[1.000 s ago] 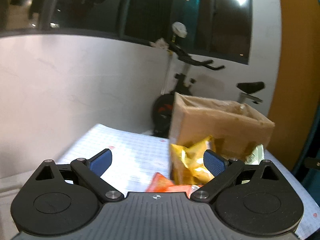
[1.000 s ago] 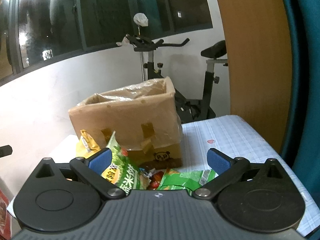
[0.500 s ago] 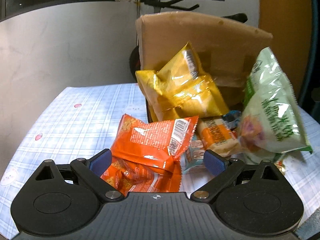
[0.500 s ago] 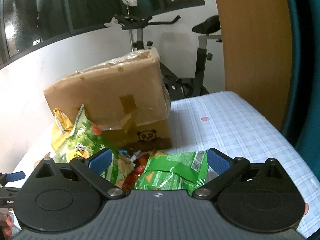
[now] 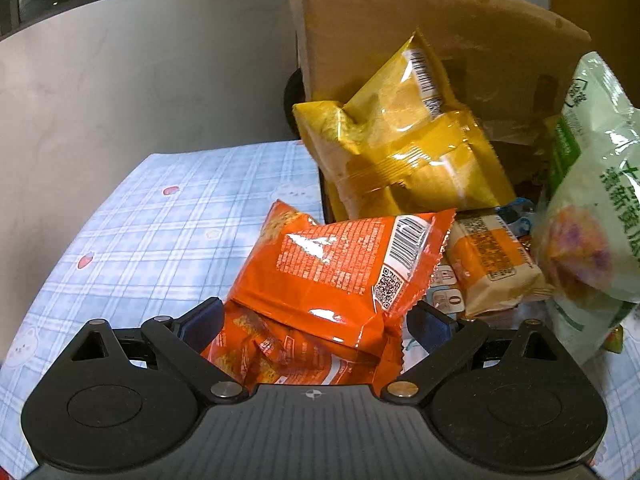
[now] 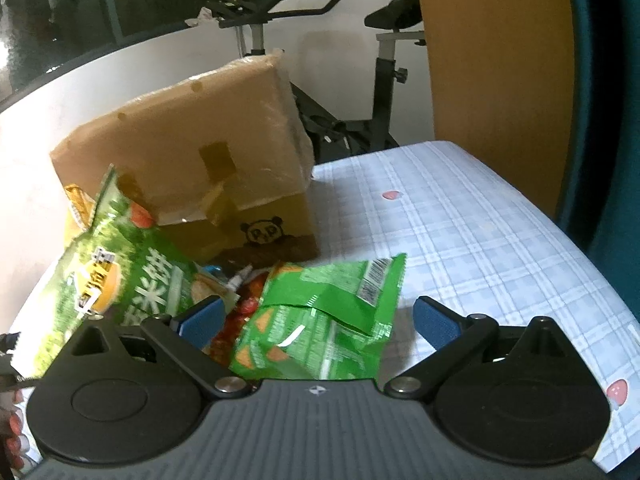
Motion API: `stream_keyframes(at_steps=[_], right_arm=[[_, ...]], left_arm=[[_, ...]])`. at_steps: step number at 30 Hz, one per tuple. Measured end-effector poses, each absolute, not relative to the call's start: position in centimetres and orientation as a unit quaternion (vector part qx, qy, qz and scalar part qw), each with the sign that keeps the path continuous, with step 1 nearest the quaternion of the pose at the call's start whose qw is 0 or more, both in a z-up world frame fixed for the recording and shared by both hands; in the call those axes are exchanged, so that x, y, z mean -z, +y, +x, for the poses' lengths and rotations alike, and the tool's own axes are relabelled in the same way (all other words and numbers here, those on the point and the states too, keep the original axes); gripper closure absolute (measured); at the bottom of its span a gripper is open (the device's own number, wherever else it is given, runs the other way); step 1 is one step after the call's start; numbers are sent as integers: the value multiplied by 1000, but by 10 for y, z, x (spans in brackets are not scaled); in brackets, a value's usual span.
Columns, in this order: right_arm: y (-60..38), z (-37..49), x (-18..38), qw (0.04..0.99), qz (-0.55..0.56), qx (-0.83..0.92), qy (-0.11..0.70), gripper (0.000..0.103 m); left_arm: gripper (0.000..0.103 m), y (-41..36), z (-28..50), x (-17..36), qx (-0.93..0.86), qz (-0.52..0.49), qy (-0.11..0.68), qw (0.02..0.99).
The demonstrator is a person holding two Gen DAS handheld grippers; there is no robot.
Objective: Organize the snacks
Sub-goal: 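Reach both tools down toward the snack pile beside the box, then grasp the orange chip bag with left tool while right tool grasps gold packet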
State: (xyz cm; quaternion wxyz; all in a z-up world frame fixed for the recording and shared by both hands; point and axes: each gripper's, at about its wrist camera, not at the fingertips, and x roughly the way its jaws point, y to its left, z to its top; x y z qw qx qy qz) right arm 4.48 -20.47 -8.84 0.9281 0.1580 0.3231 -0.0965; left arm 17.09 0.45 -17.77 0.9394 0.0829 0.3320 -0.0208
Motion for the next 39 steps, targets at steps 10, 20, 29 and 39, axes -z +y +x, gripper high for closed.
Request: stream_keyframes(at_steps=[10,20,29,39], right_arm=[[-197,38,120,908,167,76,378,6],[-174,51,130,901,152,29,405,19],[-162,58,136,896,135,25,423,20],[-177,58,126,898,126,64,416,20]], left_arm=[[44,31,159,167,22,23,317,948],[45,50,135,156,-1,-28,296,955],[45,50,123,157,-3,-36,274,961],[45,48,113,162,6,-44,272,961]])
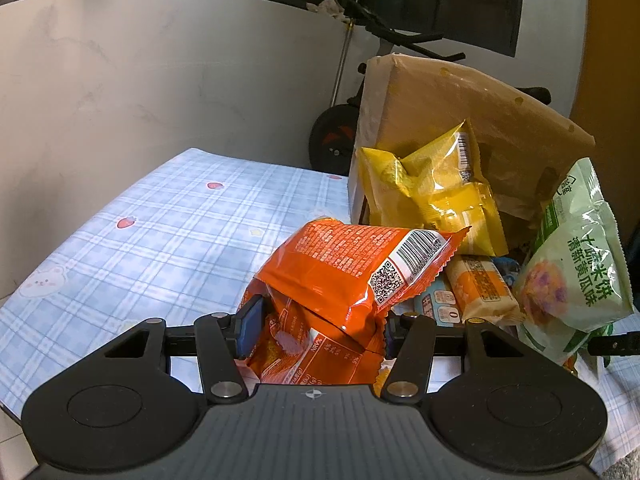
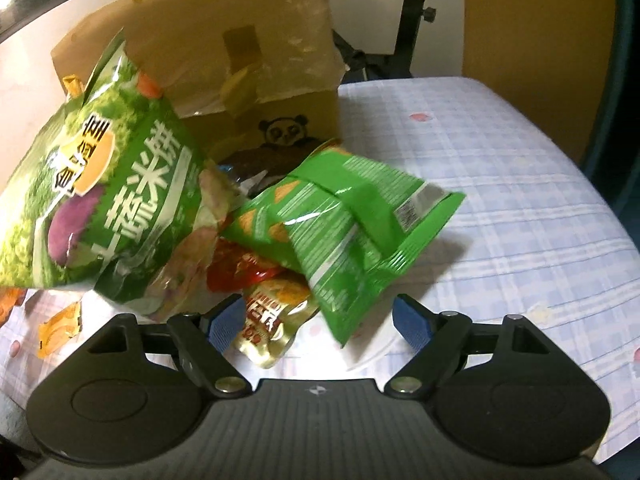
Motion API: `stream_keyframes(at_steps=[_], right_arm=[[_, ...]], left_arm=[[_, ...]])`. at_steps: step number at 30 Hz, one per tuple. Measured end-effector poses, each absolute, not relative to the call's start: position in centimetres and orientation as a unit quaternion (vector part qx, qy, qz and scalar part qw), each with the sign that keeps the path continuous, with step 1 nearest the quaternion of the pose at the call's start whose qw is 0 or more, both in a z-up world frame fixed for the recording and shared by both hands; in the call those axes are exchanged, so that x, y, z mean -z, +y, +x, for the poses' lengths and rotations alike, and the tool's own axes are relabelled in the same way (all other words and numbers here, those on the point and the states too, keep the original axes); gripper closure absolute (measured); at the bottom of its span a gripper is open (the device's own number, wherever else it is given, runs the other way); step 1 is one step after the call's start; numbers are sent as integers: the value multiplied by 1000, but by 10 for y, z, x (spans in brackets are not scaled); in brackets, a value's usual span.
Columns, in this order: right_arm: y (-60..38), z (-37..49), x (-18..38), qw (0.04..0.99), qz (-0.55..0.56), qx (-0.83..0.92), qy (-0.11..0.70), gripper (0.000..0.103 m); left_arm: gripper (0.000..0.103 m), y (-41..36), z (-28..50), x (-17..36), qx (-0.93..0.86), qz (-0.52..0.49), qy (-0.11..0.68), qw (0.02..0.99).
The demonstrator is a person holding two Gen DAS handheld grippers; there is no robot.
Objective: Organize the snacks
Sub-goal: 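Grasp the orange chip bag with left tool while right tool grasps gold packet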
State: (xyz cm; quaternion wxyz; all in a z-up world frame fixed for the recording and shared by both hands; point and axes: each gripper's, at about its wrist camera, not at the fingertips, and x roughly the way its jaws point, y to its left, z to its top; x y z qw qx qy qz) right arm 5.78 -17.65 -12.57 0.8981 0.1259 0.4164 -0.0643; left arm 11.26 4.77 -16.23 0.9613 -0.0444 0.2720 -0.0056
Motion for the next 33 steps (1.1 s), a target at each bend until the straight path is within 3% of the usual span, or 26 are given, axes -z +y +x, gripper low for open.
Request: stream_keyframes(at_steps=[12,24,33], right_arm=[[-156,42,133,874,130,41,467,20],[-152,76,144,878,153,45,451,41],[-135,92,155,901,97,67,418,42]], left_arm=[[45,48,104,166,22,-47,268,962],[45,50,101,166,26,-54,268,962],[45,46,103,166,28,-49,271,961]])
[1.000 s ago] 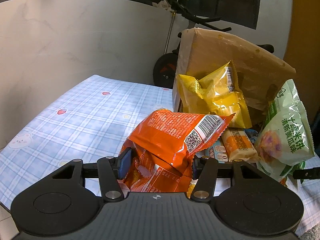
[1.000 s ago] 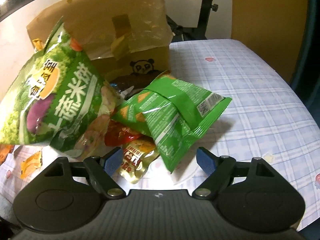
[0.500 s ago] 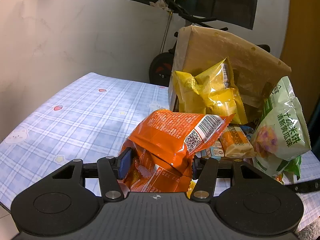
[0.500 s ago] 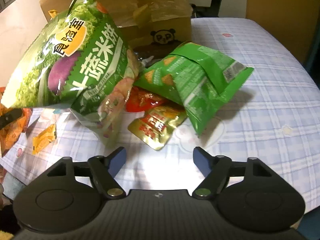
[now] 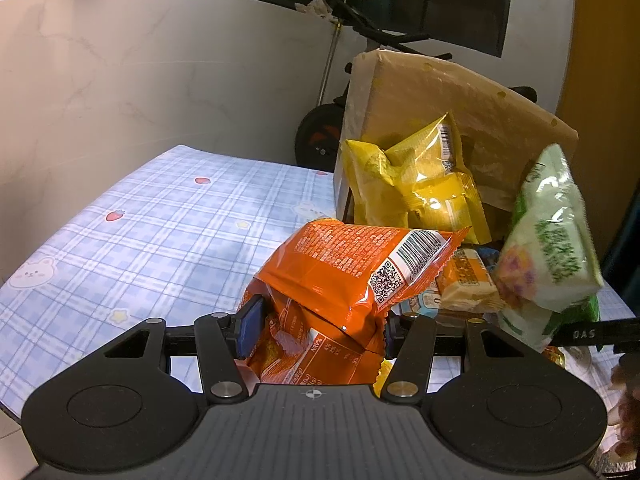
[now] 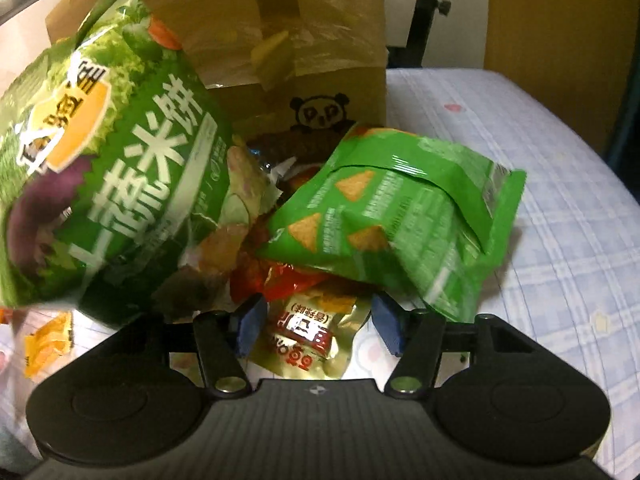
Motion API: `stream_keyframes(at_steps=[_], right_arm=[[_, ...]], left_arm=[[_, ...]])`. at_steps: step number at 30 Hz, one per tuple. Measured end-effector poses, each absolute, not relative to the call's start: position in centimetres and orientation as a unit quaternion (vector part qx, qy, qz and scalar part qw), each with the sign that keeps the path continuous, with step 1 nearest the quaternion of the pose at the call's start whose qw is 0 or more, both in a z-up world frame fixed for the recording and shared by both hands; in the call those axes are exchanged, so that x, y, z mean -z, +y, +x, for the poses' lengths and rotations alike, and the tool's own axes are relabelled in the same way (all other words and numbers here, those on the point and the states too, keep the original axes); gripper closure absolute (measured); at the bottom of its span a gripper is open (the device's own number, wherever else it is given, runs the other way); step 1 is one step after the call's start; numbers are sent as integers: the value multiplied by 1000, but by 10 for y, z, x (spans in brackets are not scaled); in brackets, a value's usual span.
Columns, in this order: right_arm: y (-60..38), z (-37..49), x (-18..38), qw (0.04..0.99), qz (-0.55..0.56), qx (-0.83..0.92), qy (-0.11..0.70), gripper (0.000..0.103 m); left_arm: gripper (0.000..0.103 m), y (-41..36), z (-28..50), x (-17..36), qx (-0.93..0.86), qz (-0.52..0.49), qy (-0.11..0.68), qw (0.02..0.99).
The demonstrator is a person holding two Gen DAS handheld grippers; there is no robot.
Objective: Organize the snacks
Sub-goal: 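Grasp the orange chip bag with left tool while right tool grasps gold packet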
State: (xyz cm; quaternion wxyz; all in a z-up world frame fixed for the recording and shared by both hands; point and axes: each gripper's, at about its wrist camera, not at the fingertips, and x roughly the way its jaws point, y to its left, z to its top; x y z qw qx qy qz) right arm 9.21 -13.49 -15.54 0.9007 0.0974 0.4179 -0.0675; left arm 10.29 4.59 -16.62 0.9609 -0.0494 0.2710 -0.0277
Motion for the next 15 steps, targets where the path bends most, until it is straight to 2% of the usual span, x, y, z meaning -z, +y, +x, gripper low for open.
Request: stream_keyframes(at_steps=[5,15], right_arm=[[-124,85,161,909,42,52,412,42],[-151,65,160,902,54,69,424,42]], left_arm=[[45,45,102,165,30,-45,270,961],[45,43,103,166,37,-44,274,960]])
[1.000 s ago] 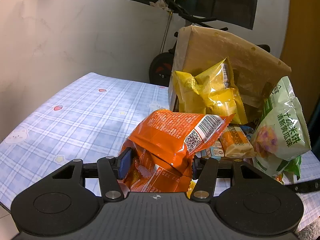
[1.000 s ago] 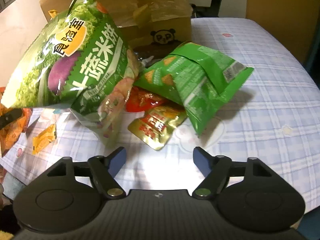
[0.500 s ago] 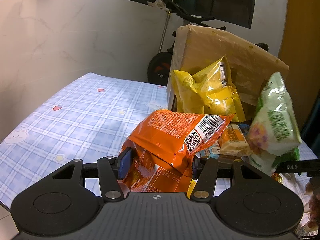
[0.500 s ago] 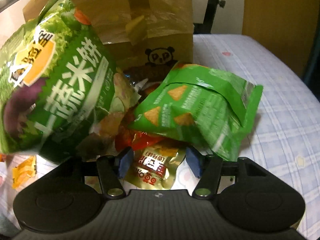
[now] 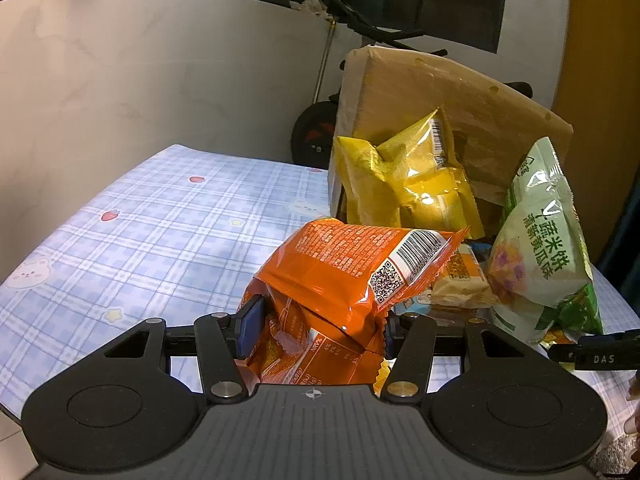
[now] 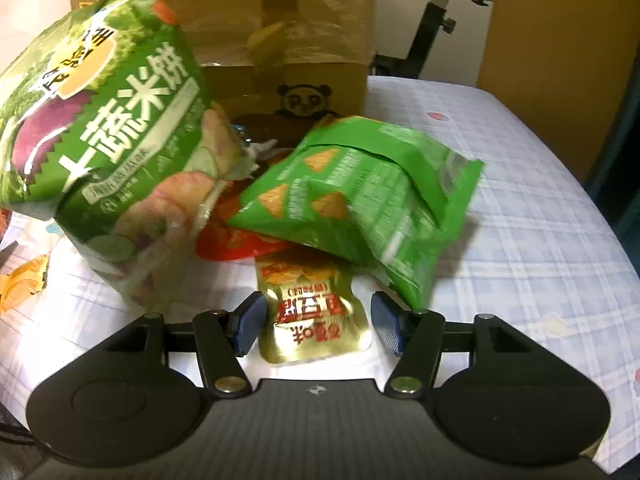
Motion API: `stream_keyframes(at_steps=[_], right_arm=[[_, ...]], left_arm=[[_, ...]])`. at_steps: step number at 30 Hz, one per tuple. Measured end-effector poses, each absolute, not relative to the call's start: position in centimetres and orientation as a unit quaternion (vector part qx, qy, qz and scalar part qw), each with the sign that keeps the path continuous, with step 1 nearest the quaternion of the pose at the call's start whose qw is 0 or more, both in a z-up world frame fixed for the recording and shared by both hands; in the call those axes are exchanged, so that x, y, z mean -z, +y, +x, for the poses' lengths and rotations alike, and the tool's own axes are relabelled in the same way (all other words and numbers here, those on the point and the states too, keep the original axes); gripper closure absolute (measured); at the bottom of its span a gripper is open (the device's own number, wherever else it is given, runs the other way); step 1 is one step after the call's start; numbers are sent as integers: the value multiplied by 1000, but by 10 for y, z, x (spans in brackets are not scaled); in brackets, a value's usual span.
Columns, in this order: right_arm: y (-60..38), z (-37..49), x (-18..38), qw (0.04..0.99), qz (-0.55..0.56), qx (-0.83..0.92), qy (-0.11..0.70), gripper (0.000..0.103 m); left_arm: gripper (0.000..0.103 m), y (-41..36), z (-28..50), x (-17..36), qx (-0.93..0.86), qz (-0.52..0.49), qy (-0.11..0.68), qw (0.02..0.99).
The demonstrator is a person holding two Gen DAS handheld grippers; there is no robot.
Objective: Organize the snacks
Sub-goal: 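Grasp the orange chip bag with left tool while right tool grasps gold packet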
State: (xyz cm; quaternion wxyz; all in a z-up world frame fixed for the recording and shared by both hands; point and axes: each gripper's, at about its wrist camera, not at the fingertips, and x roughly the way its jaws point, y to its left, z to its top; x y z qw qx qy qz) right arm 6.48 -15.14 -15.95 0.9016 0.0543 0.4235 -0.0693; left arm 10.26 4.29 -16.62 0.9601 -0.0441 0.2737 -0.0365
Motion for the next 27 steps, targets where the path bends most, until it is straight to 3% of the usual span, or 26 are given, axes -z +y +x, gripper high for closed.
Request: stream_keyframes(at_steps=[13,23,27], right_arm=[[-143,77,162,912,35,37,406,39],[-141,66,162,916,35,10,401,57],[-145,59,159,914,58,1,402,60]], left_arm=[[45,43,101,166,37,-41,277,959],[45,40,99,163,44,-37,275,960],[45,39,95,160,46,-38,272,961]])
